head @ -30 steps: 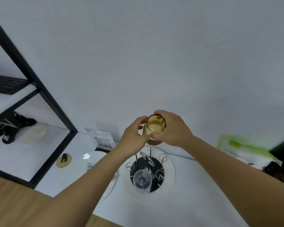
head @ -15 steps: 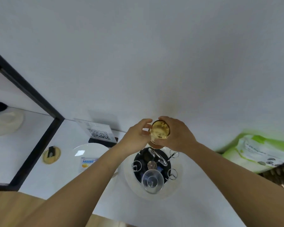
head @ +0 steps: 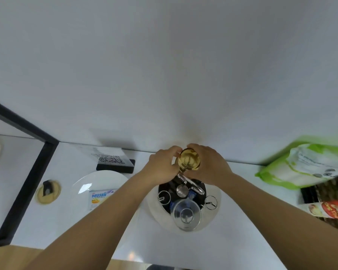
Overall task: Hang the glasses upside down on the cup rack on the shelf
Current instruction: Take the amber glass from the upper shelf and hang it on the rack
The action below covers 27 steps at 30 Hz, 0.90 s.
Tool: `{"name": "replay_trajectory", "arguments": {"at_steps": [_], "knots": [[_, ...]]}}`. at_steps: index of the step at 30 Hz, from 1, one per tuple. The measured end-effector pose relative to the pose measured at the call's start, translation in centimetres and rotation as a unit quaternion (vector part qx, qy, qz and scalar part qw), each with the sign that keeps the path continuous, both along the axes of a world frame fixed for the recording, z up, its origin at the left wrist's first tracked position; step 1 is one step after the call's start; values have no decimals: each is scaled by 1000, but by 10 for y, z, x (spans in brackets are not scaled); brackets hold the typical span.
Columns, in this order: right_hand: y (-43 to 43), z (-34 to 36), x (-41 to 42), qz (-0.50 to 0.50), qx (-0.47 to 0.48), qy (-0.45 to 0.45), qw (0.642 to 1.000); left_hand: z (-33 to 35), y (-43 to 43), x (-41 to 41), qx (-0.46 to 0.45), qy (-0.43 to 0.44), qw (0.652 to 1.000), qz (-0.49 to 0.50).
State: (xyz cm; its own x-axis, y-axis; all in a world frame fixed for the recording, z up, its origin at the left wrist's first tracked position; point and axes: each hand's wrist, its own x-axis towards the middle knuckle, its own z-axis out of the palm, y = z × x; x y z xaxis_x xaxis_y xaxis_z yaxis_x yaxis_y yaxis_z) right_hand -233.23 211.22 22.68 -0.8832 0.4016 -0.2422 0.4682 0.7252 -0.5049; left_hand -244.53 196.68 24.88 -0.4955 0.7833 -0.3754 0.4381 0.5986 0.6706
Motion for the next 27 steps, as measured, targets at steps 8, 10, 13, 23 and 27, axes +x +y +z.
{"name": "replay_trajectory", "arguments": {"at_steps": [8,10,13,23,27], "knots": [[-6,-23,-4,-18,0,-12,1000,-19,1,-4,-25,24,999,-23],[-7,-27,-6,-27,-3,-15,1000,-22,2,-6,-21,14,999,-23],[-9,-30,-6,-44,-10,-16,999,-26,3,-6,-7,-8,1000,-12],[-5,-31,-4,-50,-7,-12,999,-37,7,-4,35,-63,997,0],[-5,-30,-2,-47,7,-13,999,-39,7,-2,44,-72,996,4]]}}
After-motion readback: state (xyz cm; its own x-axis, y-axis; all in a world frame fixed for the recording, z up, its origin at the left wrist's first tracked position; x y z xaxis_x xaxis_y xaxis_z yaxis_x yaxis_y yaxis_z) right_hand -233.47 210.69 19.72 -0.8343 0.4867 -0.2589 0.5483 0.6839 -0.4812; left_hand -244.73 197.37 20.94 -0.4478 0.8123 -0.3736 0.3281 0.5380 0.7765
